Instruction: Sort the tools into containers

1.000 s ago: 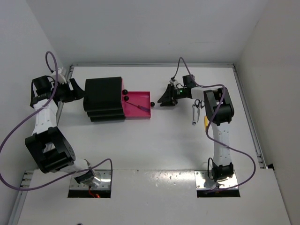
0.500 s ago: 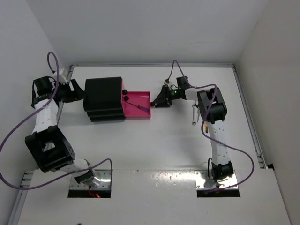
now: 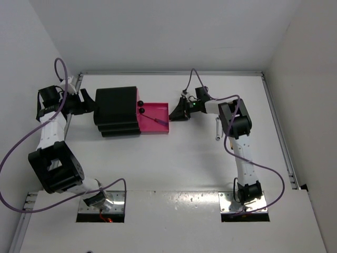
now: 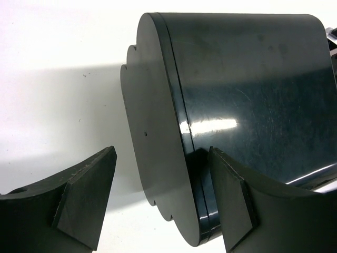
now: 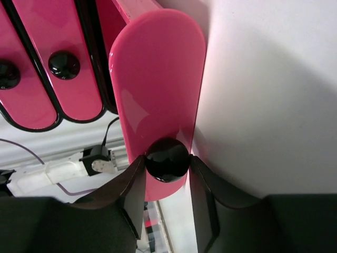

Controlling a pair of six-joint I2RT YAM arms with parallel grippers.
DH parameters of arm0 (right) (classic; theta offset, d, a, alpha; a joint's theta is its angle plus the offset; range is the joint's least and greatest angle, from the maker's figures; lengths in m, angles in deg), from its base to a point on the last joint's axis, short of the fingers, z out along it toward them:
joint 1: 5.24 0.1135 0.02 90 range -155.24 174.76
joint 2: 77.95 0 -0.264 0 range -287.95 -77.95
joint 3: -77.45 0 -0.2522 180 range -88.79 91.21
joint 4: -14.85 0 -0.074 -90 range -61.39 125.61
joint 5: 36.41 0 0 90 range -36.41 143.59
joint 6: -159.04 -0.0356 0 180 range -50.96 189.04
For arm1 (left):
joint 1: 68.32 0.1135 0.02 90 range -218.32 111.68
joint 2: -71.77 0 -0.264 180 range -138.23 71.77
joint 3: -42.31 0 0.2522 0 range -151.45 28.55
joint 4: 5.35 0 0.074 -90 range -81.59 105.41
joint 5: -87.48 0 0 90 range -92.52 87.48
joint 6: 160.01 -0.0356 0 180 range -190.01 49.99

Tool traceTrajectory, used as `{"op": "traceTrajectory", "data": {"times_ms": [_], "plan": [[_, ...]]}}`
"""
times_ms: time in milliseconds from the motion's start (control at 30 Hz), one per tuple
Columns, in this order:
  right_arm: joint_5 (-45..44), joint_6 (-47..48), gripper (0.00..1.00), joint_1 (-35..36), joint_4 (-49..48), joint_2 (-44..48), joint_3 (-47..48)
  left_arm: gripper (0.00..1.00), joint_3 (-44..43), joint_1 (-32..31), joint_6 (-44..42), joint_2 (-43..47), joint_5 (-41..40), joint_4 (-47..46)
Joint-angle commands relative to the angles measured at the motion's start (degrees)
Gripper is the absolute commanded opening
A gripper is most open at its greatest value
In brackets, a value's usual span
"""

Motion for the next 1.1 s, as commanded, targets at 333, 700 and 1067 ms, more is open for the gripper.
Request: {"op": "traceTrajectory", "data": {"times_ms": [333,700,1067], "plan": [[1.01,-1.21,0.29,4.02,-5.54,3.84,2.34,0.76,3.51,-2.57,-3.66,-1.66,-3.33,0.96],[0.48,-3.58,0.29,7.45,-7.99,0.68,7.0,0.76,5.09,-3.72,-4.19,-1.66,-3.33,0.96],[0.48,-9.2,0.29,9.74,-13.71,-2.22,9.21,0.76,5.7,-5.99,-4.71,-3.24,-3.33,0.43]]}}
